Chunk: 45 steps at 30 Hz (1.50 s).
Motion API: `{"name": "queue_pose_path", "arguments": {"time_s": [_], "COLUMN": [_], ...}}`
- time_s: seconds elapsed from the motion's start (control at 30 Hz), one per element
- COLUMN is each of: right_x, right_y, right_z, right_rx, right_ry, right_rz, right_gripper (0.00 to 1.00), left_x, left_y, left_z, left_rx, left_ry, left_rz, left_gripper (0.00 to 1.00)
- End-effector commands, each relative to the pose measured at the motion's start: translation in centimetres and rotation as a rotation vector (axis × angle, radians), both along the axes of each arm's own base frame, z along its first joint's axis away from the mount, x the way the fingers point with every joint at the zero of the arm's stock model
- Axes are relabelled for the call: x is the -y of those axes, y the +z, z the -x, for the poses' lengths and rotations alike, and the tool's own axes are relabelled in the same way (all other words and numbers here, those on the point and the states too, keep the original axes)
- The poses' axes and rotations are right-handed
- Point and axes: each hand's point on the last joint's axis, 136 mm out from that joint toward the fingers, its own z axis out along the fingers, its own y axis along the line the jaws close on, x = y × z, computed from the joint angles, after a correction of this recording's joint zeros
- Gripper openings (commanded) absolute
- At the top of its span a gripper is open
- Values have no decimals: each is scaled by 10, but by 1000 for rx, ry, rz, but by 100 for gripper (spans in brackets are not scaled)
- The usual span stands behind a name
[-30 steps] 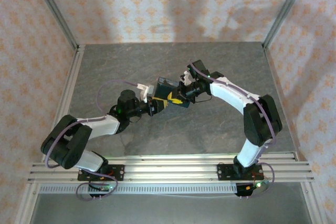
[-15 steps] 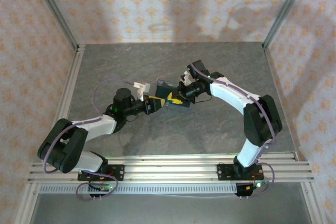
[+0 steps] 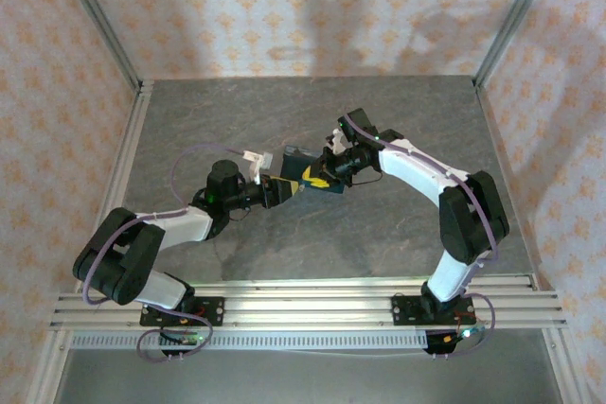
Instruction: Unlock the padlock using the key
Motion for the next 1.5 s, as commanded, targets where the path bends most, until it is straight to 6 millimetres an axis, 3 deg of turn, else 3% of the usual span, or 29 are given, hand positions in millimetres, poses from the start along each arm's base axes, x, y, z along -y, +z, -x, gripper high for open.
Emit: {"name": "queue_pose_path", "arguments": {"time_s": [0.0,0.4,0.87,1.47], "right_x": [-6,-5,-5,-6], "right_y": [17,14,13,13], "right_z": [-1,-4,-3,-4], "right_rx": [41,44,43,42], "right_ry": [13,-11,-13,-16], "right_rz": [-45,-34,-37,-45], "right_gripper": [0,0,0,0], "left_x": [0,-13,2,15], "left_y": [2,6,3,9], "left_z": [4,9,6,1], "left_rx": [19,28,-9,-14], "left_ry": [2,117,133,108], "left_rz": [4,-46,-6,35], "left_gripper": [38,36,39,32]}}
